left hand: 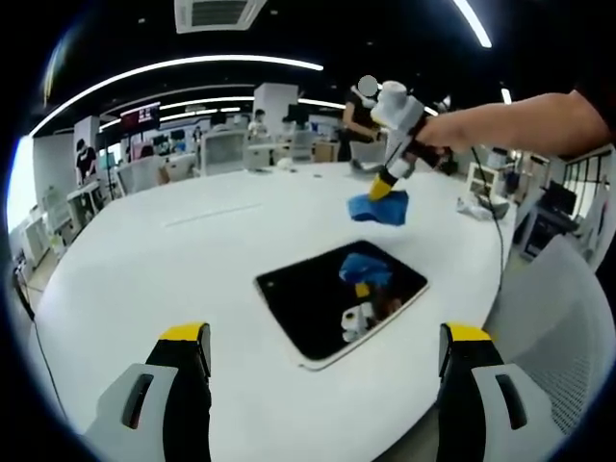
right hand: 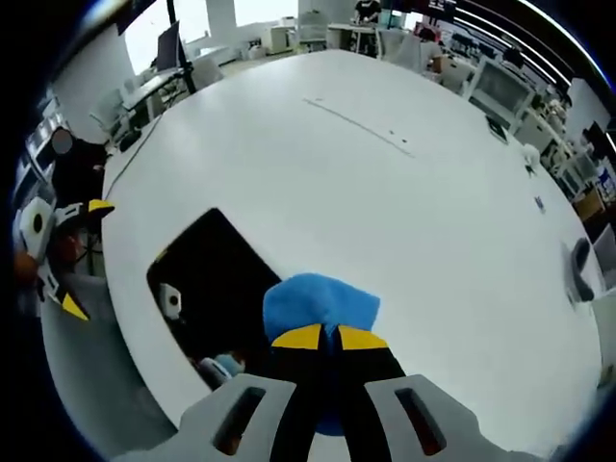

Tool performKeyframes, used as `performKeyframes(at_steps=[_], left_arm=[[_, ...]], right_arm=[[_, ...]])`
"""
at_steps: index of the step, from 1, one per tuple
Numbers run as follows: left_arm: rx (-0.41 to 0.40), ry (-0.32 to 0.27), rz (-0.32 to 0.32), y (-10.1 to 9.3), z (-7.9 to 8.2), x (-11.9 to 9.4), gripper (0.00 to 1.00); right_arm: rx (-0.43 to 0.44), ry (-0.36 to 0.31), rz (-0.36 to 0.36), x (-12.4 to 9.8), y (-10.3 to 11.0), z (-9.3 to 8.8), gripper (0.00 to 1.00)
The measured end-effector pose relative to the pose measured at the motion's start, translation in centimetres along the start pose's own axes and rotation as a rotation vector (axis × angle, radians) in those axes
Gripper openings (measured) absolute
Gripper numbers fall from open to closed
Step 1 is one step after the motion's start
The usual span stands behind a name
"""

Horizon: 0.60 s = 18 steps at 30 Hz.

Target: Wipe the mirror surface with the cleaning cloth until all visible marks leave the cleaned area.

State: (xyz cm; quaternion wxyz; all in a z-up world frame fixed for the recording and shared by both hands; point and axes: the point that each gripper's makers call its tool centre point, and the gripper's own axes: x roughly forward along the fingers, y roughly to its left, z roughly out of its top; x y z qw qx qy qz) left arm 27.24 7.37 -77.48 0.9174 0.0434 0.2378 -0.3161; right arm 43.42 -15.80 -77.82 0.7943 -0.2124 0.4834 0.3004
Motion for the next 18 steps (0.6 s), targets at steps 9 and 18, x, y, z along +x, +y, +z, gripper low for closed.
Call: performKeyframes(at_steps=[9, 18], left_arm=[[0.001, 0.000, -0.001, 0.0, 0.0, 0.0, 0.99], [0.000, -0.003, -0.006, -0.1, 0.1, 0.1, 0.99]], right_arm=[[0.032, 0.011, -0.029, -1.1, -2.3, -2.1, 0.00], [0.062, 0.032, -0.061, -2.1, -4.7, -4.4, 0.00]])
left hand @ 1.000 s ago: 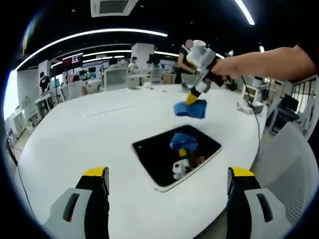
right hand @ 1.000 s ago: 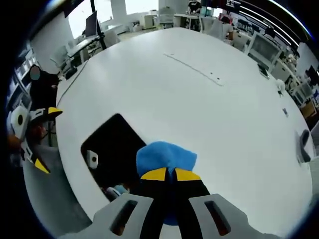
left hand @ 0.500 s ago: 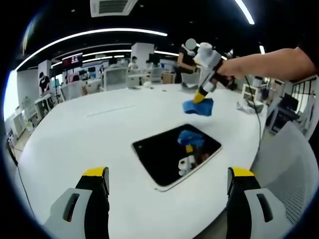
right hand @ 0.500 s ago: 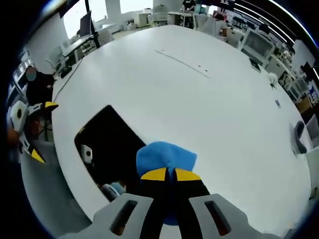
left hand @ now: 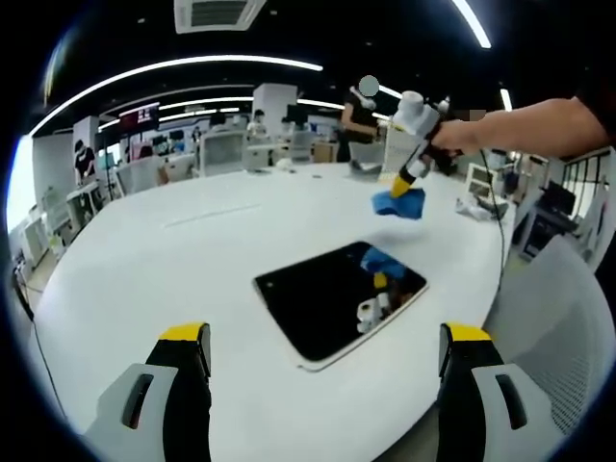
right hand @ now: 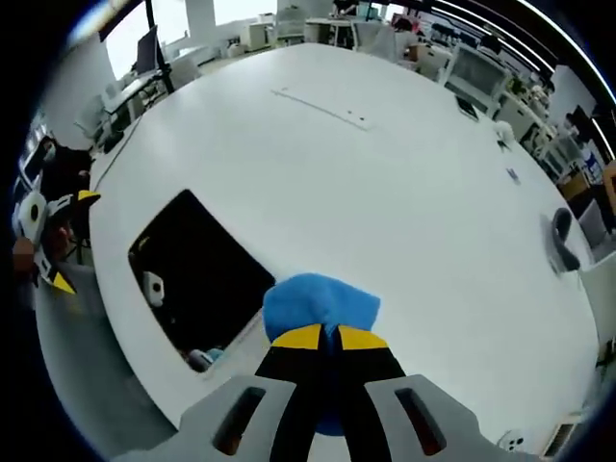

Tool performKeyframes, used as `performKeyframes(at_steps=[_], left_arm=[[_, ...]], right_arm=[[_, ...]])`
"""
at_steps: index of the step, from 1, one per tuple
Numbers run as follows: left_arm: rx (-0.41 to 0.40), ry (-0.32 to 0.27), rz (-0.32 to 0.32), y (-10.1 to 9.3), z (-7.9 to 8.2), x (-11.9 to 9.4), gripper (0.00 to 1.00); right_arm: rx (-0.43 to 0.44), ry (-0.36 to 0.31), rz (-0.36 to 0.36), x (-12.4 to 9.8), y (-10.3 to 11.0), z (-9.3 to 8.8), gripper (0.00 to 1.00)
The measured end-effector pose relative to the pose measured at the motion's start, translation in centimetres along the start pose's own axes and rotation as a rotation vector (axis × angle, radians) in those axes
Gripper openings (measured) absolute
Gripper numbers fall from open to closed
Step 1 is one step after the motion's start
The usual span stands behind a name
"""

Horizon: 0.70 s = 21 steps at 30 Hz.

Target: Wipe the mirror surface with the cleaning cloth until all visible marks leave the cleaned area.

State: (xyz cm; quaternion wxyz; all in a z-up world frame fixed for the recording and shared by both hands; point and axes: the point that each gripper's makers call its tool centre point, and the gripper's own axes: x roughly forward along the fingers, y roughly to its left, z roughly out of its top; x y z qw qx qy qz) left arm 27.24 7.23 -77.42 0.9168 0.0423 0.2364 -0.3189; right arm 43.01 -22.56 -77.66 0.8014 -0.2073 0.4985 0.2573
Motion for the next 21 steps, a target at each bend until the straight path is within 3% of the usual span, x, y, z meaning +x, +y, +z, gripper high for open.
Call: performKeyframes(at_steps=[11, 21], left_arm=[[-0.003, -0.001, -0.007, -0.1, 0.0, 0.0, 0.99], [-0.010, -0.003, -0.003, 0.0, 0.0, 0.0, 0.99]], right_arm=[[0.068, 0.005, -0.017, -0.6, -1.8, -1.7, 0.00], [0.183, 0.039, -0.022, 1.6, -1.9, -4.5, 0.00]])
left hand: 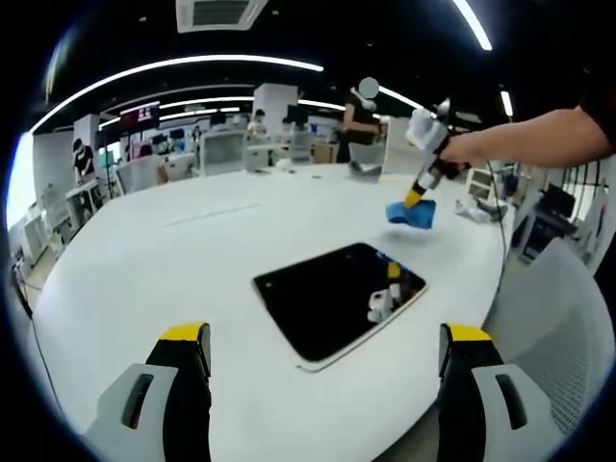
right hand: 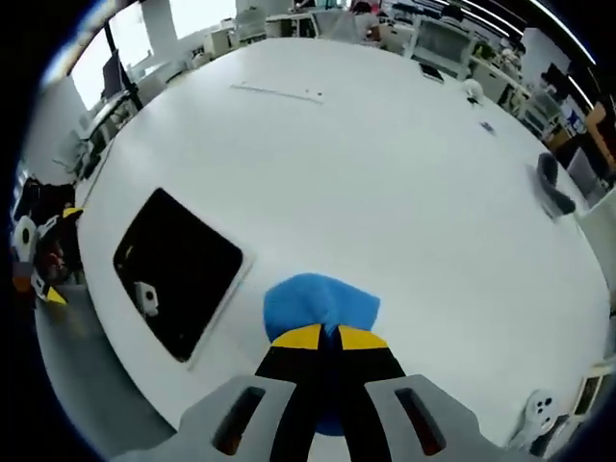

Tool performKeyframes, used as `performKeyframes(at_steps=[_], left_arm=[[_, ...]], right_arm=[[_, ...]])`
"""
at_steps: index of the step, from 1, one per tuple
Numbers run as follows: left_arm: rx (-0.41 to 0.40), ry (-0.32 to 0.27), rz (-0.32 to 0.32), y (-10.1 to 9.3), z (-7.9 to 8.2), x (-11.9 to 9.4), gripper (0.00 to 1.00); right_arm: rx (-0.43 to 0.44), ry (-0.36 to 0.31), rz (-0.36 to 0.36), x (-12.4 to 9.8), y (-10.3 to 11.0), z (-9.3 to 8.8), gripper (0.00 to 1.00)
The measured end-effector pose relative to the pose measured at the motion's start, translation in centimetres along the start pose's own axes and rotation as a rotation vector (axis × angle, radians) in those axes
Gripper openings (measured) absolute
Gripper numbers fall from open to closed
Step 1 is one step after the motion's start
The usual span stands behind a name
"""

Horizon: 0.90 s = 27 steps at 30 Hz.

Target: Wipe the mirror surface with the cleaning cloth until all visible marks leave the cleaned area.

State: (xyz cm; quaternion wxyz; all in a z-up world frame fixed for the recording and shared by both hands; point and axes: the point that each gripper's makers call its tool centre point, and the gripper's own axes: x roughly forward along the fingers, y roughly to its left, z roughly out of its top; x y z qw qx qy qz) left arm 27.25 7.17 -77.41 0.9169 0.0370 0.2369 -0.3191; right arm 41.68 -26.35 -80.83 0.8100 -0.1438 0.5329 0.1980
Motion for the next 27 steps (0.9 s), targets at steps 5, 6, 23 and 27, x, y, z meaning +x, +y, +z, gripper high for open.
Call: performKeyframes(at_steps=[5, 6, 23, 27], left_arm=[[0.000, 0.000, -0.003, -0.1, 0.0, 0.0, 0.99], [0.000, 0.001, -0.004, -0.1, 0.0, 0.0, 0.99], [-0.011, -0.002, 0.008, 0.2, 0.0, -0.1, 0.99], [-0.009, 0.001, 0.007, 0.2, -0.1, -0.1, 0.99]], right_arm=[[0.073, 0.008, 0.011, 1.2, 0.6, -1.0, 0.00], [0.077, 0.009, 0.011, 1.4, 0.6, -1.2, 0.00], [0.061, 0.023, -0.026, 4.3, 0.2, -3.1, 0.00], [0.024, 0.006, -0.030, 4.7, 0.1, -3.5, 0.01]])
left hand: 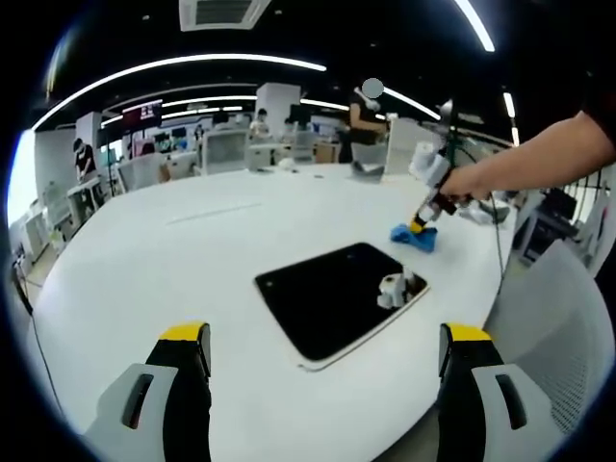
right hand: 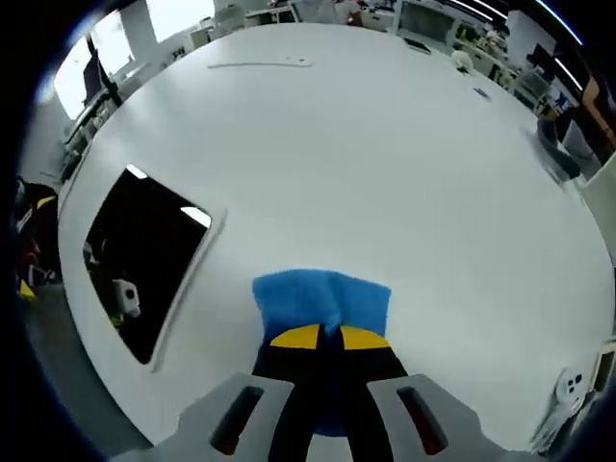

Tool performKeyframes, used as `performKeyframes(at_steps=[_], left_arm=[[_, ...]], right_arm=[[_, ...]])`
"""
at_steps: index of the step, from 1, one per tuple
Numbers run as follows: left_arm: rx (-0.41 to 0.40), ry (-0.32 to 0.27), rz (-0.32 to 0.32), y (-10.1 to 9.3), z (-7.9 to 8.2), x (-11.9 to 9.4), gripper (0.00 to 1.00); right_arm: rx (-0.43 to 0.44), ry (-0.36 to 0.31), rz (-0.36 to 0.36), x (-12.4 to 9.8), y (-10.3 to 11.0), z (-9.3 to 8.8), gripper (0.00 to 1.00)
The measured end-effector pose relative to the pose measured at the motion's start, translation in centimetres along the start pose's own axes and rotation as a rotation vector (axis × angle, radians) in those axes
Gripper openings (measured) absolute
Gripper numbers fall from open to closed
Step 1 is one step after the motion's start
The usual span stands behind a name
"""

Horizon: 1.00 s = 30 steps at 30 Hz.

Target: Wipe the mirror surface with the cleaning cloth until all visible marks leave the cleaned area.

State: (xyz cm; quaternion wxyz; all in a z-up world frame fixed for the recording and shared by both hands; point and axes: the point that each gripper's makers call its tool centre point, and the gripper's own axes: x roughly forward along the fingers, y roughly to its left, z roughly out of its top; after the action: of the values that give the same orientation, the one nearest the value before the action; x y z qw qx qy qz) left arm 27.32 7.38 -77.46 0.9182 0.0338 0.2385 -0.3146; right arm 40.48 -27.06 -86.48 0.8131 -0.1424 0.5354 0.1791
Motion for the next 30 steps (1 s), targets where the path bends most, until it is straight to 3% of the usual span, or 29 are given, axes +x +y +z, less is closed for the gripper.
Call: performKeyframes(at_steps=[12, 14, 20, 24, 27, 30], left_arm=[[0.029, 0.008, -0.001, -0.2, 0.0, 0.1, 0.99], [0.019, 0.008, -0.001, -0.1, -0.1, 0.0, 0.99], [0.011, 0.006, -0.002, -0.1, -0.1, 0.0, 0.99], [0.002, 0.005, -0.001, 0.0, -0.1, 0.0, 0.99], [-0.011, -0.002, 0.003, 0.1, 0.0, 0.0, 0.99], [-0.027, -0.009, 0.003, 0.2, 0.0, -0.1, 0.99]], right_arm=[[-0.026, -0.046, 0.026, -0.1, 0.1, 0.3, 0.05], [-0.049, -0.059, 0.022, -0.3, 0.1, 0.4, 0.13], [-0.110, -0.159, 0.040, -1.4, 1.0, 1.6, 0.60], [-0.060, -0.269, 0.021, -2.4, 0.8, 2.6, 0.94], [-0.029, -0.373, -0.015, -3.7, 0.4, 3.0, 1.00], [-0.020, -0.419, -0.028, -5.0, 0.9, 2.1, 1.00]])
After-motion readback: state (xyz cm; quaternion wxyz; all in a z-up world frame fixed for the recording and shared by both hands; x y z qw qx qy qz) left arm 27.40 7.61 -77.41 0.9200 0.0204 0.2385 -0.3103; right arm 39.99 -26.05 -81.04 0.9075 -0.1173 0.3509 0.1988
